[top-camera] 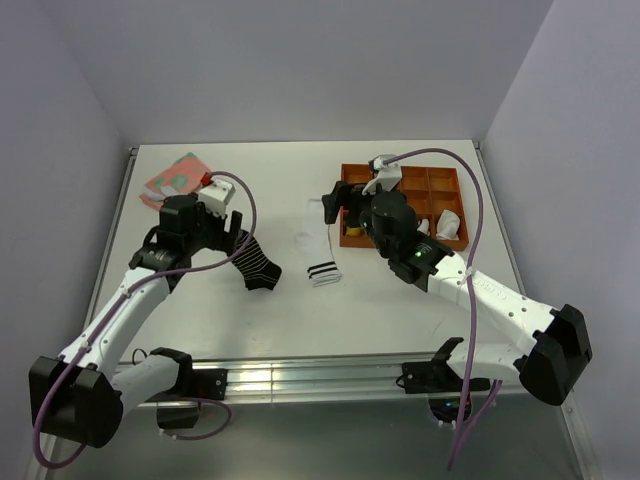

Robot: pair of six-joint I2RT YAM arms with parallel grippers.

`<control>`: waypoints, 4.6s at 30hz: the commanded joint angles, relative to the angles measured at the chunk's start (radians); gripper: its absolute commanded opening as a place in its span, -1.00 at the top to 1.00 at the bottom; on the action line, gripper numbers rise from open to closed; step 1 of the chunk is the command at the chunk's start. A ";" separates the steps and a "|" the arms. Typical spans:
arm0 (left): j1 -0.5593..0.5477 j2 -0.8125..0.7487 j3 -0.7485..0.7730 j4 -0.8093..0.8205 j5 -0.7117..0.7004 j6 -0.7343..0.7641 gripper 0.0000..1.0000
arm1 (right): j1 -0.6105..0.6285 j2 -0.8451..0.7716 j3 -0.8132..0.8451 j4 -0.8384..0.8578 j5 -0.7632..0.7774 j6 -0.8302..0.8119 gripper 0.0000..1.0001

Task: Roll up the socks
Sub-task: Roll the sock at the center of the board.

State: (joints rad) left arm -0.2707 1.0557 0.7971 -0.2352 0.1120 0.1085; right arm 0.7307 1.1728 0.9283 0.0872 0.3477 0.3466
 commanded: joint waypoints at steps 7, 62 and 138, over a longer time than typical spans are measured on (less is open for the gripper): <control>0.002 0.053 0.030 -0.154 0.118 0.192 -0.46 | 0.006 -0.019 0.010 0.020 0.020 -0.004 -1.00; -0.275 0.380 -0.081 0.103 0.049 0.286 -0.09 | 0.004 -0.002 0.027 0.009 0.017 -0.009 -1.00; 0.139 0.992 0.393 -0.928 0.828 0.844 0.99 | 0.323 0.631 0.079 0.261 -0.474 -0.225 -0.32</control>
State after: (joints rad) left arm -0.1341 2.0472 1.1805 -1.1633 0.9192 0.9474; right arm 1.0515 1.7836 0.9413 0.2836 -0.1467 0.1471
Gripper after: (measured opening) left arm 0.023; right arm 0.664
